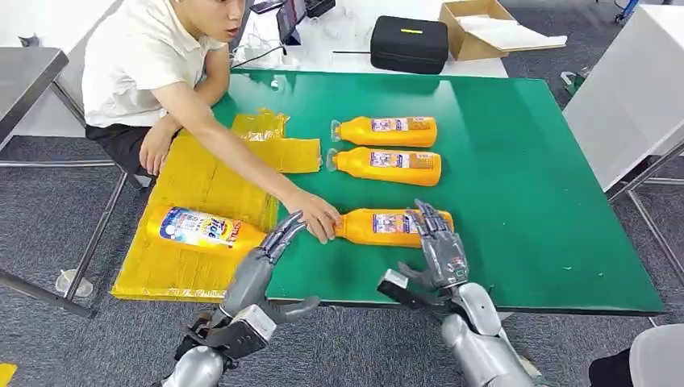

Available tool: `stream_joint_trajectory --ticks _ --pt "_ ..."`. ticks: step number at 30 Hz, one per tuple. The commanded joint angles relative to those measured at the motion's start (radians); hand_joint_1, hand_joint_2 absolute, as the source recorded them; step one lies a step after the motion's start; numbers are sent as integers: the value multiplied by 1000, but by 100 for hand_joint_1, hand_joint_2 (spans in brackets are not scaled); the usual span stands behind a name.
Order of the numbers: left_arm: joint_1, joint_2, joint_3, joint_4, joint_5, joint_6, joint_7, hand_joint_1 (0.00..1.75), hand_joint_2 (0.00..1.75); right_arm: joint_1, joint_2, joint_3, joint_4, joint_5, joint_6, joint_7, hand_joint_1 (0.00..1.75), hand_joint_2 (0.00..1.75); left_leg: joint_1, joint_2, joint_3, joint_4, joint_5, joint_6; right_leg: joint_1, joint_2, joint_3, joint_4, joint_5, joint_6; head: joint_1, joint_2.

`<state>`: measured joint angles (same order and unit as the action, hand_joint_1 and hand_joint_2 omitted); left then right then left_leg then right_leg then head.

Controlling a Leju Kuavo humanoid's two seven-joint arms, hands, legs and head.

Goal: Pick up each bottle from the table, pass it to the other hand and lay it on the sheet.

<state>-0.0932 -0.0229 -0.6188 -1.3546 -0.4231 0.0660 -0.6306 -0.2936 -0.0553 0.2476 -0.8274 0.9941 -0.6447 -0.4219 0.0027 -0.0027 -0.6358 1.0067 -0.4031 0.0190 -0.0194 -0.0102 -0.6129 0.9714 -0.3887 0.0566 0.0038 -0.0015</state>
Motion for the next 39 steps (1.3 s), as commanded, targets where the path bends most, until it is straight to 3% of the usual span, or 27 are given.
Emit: stream_joint_trajectory --ticks 1,12,17,19,22,27,28,29,33,39 --pt "-59 -9 -43 91 -31 19 8 0 175 -103 -18 5 179 32 50 37 0 175 1 1 3 0 -1 -1 1 1 3 -1 -1 -2 0 0" --pt "-88 -13 -56 114 -34 20 10 0 175 -161 -21 22 256 54 123 81 0 175 1 0 2 0 0 0 1 0 2 -1 -1 -1 0 0" --pt "-103 -14 -63 125 -32 23 11 0 175 -225 -37 40 342 93 176 158 0 175 1 1 4 1 -2 0 1 1 4 0 -2 -3 0 0" --pt "-106 -13 -62 127 -32 29 12 0 175 -246 -43 45 368 111 206 198 0 175 0 0 2 0 0 0 1 0 2 0 0 -2 0 0" --pt "-114 -18 -62 126 -31 37 20 0 175 -290 -40 46 407 112 350 261 0 175 0 -1 2 1 0 0 1 0 2 0 0 -2 0 0" --pt "-115 -19 -62 126 -30 37 21 0 175 -294 -40 47 408 112 368 271 0 175 2 -1 5 0 1 0 2 -1 5 -1 1 -1 0 0" --pt "-115 -19 -62 128 -29 37 22 0 175 -296 -41 50 412 114 382 275 96 175 1 -2 5 0 1 1 1 -2 5 -1 1 -1 0 0" --pt "-115 -19 -62 131 -27 40 24 0 175 -304 -41 53 426 110 434 292 175 175 2 -2 6 0 1 0 2 -2 7 -2 0 -2 0 0" --pt "-126 -27 -61 158 -24 55 25 0 175 -336 -42 51 471 76 606 340 175 175 1 -1 5 0 2 1 1 0 5 -1 1 0 0 0" --pt "-121 -40 -45 179 9 61 10 0 175 -309 -66 49 466 41 678 303 175 175 2 -4 11 -1 3 1 2 -4 7 -3 1 -1 0 0"
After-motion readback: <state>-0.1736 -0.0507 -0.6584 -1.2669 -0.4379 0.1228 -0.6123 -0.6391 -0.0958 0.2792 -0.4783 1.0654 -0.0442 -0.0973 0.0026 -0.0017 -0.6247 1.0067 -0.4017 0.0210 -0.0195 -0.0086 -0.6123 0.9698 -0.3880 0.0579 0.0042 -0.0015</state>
